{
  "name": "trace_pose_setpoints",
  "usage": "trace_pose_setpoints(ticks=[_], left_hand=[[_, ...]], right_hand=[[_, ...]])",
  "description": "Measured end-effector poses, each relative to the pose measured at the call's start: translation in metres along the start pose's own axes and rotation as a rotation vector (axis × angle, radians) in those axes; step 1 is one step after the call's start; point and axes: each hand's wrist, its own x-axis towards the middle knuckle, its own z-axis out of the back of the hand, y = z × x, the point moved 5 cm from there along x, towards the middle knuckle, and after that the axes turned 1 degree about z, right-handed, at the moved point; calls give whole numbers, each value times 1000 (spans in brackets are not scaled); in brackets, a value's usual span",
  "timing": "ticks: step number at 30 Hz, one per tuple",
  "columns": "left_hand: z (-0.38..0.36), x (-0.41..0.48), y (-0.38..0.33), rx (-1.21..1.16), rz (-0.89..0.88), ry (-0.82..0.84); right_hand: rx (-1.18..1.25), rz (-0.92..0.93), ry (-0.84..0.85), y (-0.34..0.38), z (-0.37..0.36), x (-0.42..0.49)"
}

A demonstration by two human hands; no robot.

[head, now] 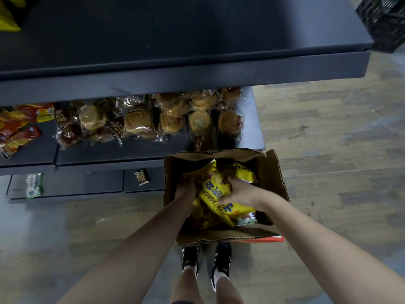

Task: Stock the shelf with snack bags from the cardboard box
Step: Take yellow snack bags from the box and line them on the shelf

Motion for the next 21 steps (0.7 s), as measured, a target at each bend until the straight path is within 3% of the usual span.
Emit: trace_pose_setpoints(ticks=[2,4,6,8,10,11,13,15,18,19,21], left_hand=[[1,-3,-7,97,-92,-47],[2,-25,-25,209,-386,-116],[-7,-53,-44,272,-681,31],[-17,-62,-48,666,-718,186],[-17,-56,-46,1052,-660,185],[-15,-52,-46,1090,-628,183],[-13,-40,-42,945,-567,237],[-13,-36,-36,638,-489,357],[-9,-31,-24,306,-405,442],[-8,-31,-19,272,-383,474],[-8,-35,-12,262,-354,548]], right_hand=[[-309,49,-11,11,15,-3],[-595,96,2,24,24,-10],[-786,139,24,37,28,-16],[-909,208,18,53,30,-23],[-1023,249,-2,64,32,-26],[-1085,262,-29,66,32,-26],[-1128,343,-177,71,32,-26],[-967,473,-457,76,42,-33],[-447,545,-774,62,63,-43],[-201,496,-786,53,67,-43],[191,369,-651,36,60,-37]])
